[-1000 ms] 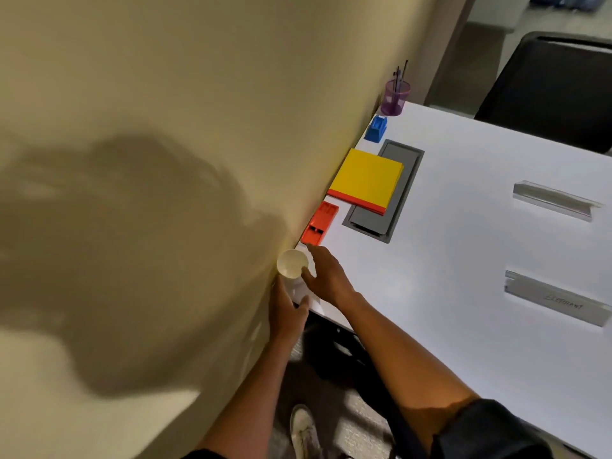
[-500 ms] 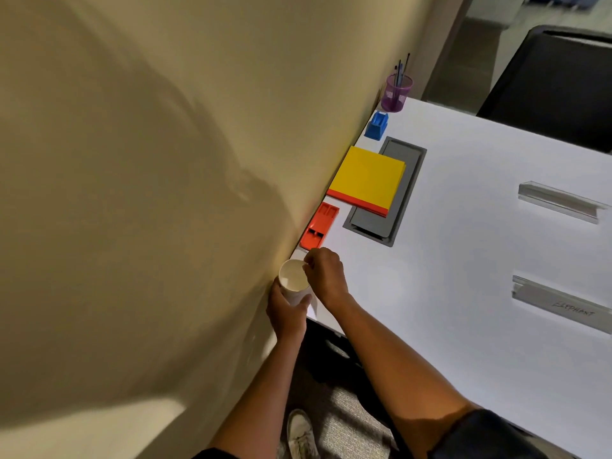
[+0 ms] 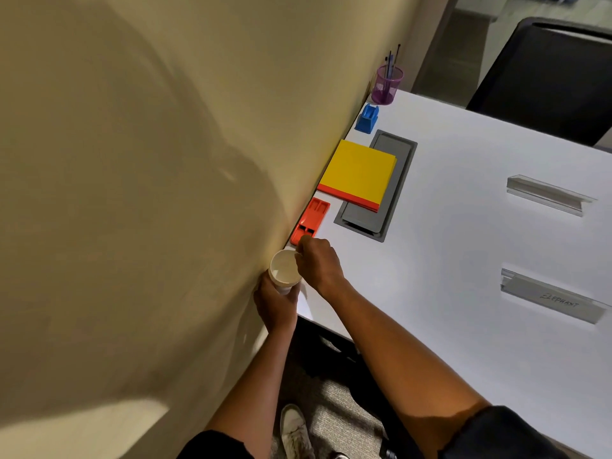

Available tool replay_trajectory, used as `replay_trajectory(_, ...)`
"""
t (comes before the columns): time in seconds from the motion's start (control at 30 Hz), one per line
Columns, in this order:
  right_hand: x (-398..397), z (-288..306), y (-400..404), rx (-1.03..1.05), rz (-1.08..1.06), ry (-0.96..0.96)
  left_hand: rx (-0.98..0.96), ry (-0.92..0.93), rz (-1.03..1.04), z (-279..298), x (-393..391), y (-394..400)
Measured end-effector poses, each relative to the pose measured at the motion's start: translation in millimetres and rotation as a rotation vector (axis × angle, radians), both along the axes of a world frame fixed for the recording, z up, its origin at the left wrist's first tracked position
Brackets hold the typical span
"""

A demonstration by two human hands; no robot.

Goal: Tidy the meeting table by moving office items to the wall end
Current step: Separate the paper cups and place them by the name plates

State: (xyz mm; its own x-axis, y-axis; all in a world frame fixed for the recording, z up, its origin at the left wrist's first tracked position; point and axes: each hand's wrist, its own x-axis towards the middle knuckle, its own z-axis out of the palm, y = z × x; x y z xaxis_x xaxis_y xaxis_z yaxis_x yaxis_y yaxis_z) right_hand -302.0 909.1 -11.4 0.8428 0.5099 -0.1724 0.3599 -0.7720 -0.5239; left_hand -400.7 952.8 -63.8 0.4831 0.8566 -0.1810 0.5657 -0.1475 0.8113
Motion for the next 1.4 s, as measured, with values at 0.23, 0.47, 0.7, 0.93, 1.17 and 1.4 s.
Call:
replay_trajectory(0.23,5.3,23.6,-12.5,0.163,-0.132,0.057,-0.115,-0.022,0.040,6.0,-8.2,-2.3)
replay_trajectory(0.47,11.1,43.5,-43.3,0.318,-0.290,0.069,-0.073,0.015,0.007,15.7,-30.7,-16.9)
replay_trajectory(0.7,2.9,85.8,-95.3,0.361,-0.379,0.009,0.117,-0.021,-0.105,65.2,-32.2,-44.1)
replay_trajectory(0.93,-8.0,121.2,-182.5,0.348,-0.478,-0.049,0.020,-0.233,-0.537,113.4,3.6,-104.9)
replay_trajectory(1.17,-30.8,146.2,-293.3,0.331,-0.601,-0.077,-0.007,-0.299,-0.813,146.8,19.1,-198.4)
replay_trajectory(1.4,-62.3,155.6,-418.5,0.390,-0.693,-0.070,-0.030,-0.328,-0.985,164.3,8.2,-311.4)
